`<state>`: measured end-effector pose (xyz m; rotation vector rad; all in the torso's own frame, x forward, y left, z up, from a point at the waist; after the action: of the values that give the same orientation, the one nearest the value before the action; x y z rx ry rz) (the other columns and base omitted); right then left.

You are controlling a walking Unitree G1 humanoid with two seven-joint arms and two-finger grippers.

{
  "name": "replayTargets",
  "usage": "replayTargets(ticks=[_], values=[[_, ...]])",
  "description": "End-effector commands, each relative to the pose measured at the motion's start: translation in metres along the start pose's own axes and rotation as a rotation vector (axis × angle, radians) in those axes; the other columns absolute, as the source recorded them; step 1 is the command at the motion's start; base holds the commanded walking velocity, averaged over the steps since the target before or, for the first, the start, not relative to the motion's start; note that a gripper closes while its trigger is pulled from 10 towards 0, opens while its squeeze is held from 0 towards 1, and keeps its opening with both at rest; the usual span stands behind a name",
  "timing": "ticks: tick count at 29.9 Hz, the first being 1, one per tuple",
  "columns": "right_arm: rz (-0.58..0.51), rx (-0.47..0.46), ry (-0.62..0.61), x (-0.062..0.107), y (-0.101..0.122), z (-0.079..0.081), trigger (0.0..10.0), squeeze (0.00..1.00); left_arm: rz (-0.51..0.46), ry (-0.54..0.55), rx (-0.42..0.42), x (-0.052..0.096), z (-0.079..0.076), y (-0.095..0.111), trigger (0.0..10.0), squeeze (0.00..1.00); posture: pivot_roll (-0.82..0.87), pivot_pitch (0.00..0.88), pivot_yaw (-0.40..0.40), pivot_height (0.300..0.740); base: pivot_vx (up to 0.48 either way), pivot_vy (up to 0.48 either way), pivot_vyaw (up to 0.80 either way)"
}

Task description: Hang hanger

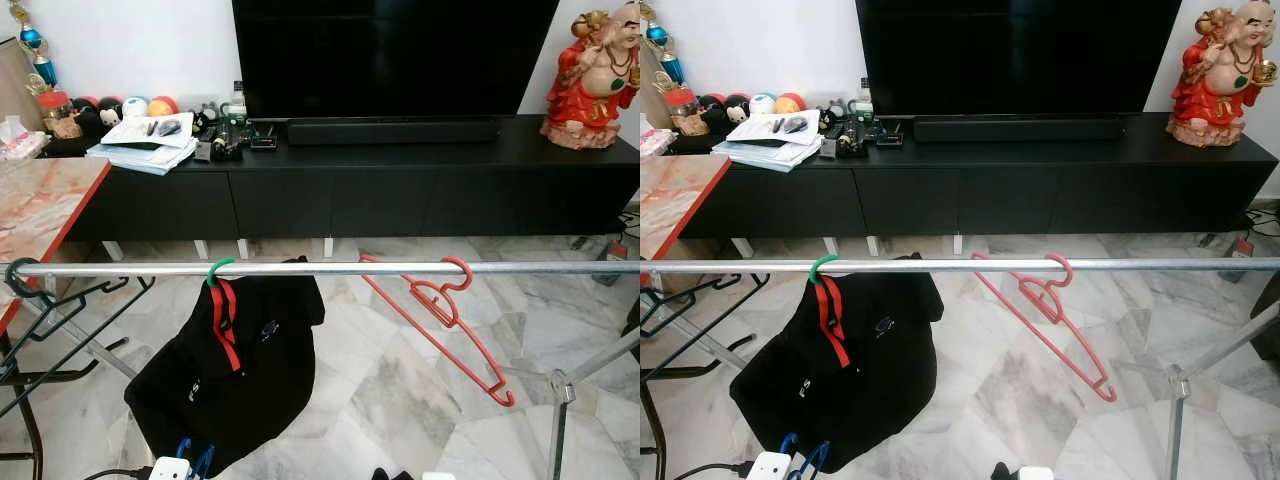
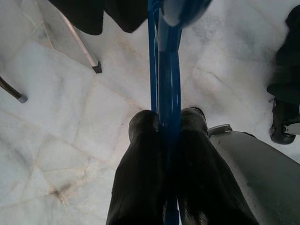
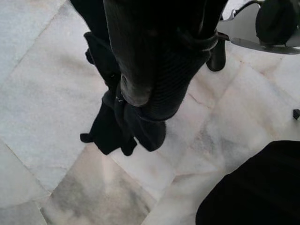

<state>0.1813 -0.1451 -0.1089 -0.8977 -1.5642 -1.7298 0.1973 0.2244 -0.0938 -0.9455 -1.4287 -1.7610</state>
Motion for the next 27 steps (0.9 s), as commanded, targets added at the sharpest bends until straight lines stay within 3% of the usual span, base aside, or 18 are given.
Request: replayTargets(ticks=[1,9,15,21,27], values=[[0.008,0.008,0.003,0.0,-0.001,0.004,10.0,0.0,0.008,-0.004,-0.015,0.0,0.0,-0.003,10.0,0.0,0.01,0.018,0.036,0.74,0.0,0.0,0.0],[0.002,0.01,0.005,-0.001,0.004,0.006,10.0,0.0,0.007,-0.006,-0.014,0.0,0.0,-0.003,10.0,0.0,0.01,0.019,0.035,0.74,0.0,0.0,0.0],[-0.002,0.01,-0.006,-0.002,0.008,-0.002,10.0,0.0,0.007,-0.01,-0.014,0.0,-0.001,-0.003,10.0,0.0,0.01,0.019,0.034,0.74,-0.085,0.0,0.0],[0.006,0.003,-0.039,0.004,-0.002,-0.035,10.0,0.0,0.006,-0.01,-0.014,0.0,0.0,-0.002,10.0,0.0,0.01,0.019,0.035,0.74,-0.261,0.0,0.0],[0.017,-0.001,-0.049,0.008,-0.014,-0.046,10.0,0.0,0.005,-0.012,-0.014,0.0,0.0,-0.002,10.0,0.0,0.01,0.019,0.035,0.74,-0.287,0.0,0.0]])
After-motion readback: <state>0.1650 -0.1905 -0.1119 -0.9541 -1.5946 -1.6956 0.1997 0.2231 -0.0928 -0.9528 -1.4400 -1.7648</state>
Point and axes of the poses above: a point about 5 cm out from each wrist's last joint towards the gripper, its own x axis pointing back from the gripper into the wrist, its own y axis along the axis of the wrist's last joint, z = x × y, the point moved 2 cm from there along -x, pointing out of the wrist towards the gripper, and after that the axes turned 5 degrees about -x, right-handed, at the moved point
